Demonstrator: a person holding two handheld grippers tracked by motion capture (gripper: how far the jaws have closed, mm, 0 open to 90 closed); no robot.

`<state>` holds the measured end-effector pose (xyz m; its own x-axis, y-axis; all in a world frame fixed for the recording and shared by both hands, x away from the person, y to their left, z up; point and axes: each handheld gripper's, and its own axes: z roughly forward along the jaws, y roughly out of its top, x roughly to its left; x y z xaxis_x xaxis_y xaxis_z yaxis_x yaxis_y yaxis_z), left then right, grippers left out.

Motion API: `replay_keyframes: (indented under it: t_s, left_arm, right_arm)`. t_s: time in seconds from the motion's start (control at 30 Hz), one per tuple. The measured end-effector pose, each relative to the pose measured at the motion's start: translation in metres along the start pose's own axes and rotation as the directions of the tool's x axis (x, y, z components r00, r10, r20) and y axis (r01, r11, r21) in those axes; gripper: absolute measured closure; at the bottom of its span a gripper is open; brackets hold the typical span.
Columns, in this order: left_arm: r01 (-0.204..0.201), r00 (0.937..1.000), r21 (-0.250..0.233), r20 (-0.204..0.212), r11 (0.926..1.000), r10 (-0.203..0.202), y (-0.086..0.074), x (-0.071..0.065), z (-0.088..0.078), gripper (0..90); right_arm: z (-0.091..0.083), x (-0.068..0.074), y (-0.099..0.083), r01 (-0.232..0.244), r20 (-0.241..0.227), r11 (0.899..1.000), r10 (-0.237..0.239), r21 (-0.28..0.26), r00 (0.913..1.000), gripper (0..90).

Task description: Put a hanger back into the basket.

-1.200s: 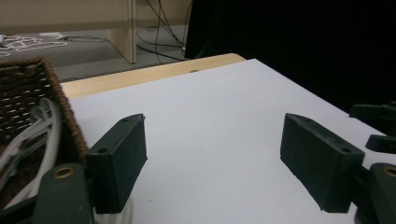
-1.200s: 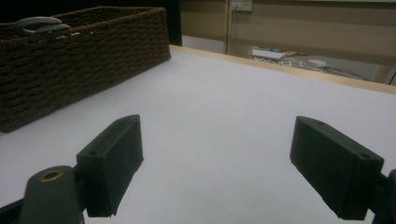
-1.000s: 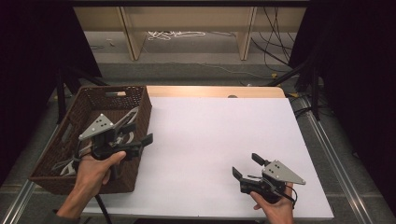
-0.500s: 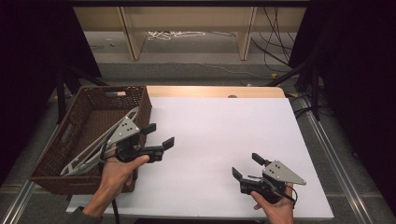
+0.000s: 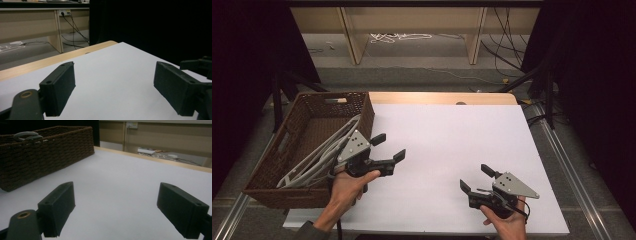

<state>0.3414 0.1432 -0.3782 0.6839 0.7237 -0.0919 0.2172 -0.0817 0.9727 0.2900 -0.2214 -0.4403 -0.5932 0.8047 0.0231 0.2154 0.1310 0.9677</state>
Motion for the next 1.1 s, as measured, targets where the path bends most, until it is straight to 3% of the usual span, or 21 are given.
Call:
replay_keyframes:
  t_s: [0.47,0.53,0.63,0.73,0.83,0.93,1.1]
  left_arm:
    - [-0.064,0.9979,0.044,0.008,0.9970,0.064,-0.046,0.002,-0.008,16.5]
    - [-0.054,0.9985,0.042,0.012,0.9977,0.053,-0.050,0.001,-0.011,16.5]
    - [-0.075,0.9972,0.033,0.008,0.9967,0.074,-0.055,0.000,-0.016,16.5]
    - [-0.045,0.9989,0.038,0.014,0.9983,0.045,-0.062,-0.003,-0.020,16.2]
    - [-0.053,0.9985,0.029,0.016,0.9981,0.053,-0.064,-0.004,-0.021,16.0]
    - [-0.034,0.9992,0.013,0.021,0.9993,0.034,-0.063,-0.003,-0.021,16.0]
    - [-0.018,0.9998,0.026,0.009,0.9995,0.018,-0.065,0.000,-0.020,16.0]
  right_arm:
    - [-0.002,0.002,0.001,0.003,-0.008,1.000,-0.003,0.004,1.0000,15.7]
    - [-0.002,0.002,0.001,0.001,-0.012,1.000,-0.001,0.002,0.9999,15.7]
    - [-0.003,0.002,0.001,0.001,-0.014,1.000,-0.001,0.010,0.9999,15.7]
    - [-0.003,0.002,0.001,0.005,-0.007,1.000,-0.005,0.013,1.0000,15.7]
    - [-0.004,0.003,0.002,0.006,-0.008,1.000,-0.006,0.015,1.0000,15.7]
    - [-0.004,0.004,0.002,0.007,-0.012,1.000,-0.007,0.019,0.9999,15.7]
    - [-0.003,0.004,0.002,0.007,-0.013,1.000,-0.007,0.013,0.9999,15.7]
